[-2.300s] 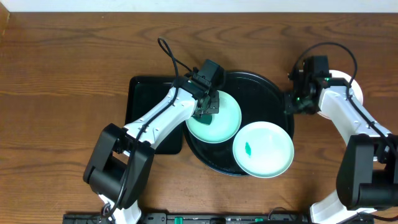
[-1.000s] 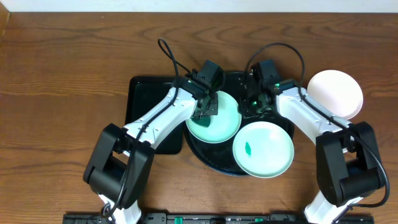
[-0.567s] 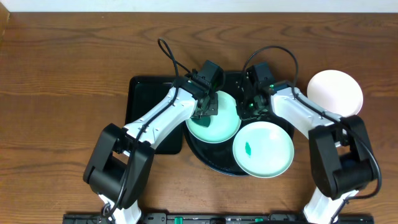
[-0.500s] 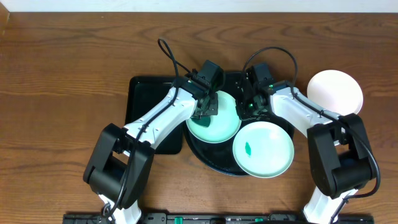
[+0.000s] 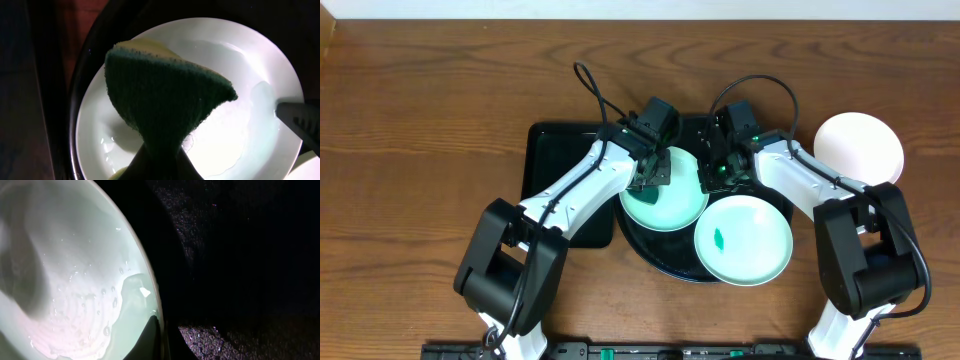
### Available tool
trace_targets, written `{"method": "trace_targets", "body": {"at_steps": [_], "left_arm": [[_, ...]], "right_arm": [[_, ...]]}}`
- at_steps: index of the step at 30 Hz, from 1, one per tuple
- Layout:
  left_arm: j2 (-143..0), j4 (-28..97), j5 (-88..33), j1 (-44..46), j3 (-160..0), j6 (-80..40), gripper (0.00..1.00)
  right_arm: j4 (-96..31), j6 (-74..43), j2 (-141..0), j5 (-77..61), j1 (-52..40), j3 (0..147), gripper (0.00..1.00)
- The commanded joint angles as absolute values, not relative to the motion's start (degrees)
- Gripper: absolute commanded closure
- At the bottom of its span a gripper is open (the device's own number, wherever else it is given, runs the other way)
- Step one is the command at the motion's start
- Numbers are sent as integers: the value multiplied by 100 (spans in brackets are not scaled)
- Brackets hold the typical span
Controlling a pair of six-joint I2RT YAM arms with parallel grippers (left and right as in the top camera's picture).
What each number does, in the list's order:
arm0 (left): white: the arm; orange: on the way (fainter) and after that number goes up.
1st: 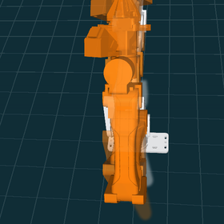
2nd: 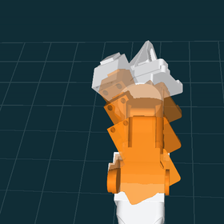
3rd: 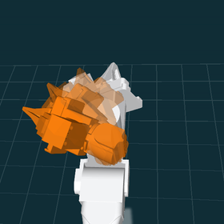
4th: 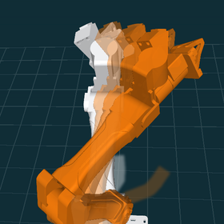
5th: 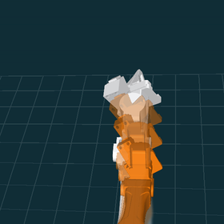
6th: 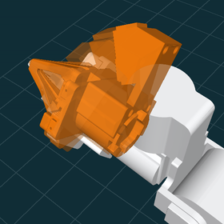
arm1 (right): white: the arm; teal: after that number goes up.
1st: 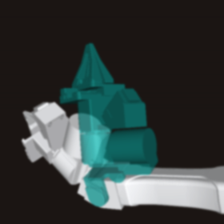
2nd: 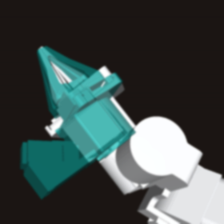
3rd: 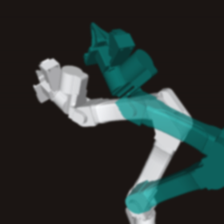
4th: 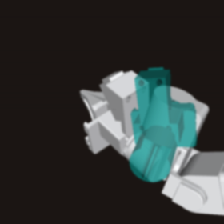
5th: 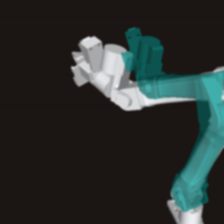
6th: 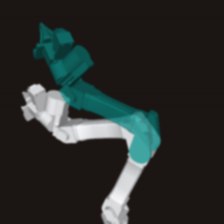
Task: Clean dirty plates on tray and stack at the side
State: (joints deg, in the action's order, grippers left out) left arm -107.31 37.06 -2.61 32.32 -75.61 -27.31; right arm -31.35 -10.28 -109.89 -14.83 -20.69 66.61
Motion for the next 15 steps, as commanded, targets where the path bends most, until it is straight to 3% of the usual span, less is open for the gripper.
{"method": "trace_targets", "body": {"at_steps": [1,15], "left_arm": [[-10750,3708,-185,3212,-7596,-3098,93],[-11421,3677,-187,3205,-7596,-3225,93]], "right_arm": [[-3138,-1028,-11026,-1444,-2110,6716,99],[-3105,-1028,-11026,-1444,-2110,6716,99]]}}
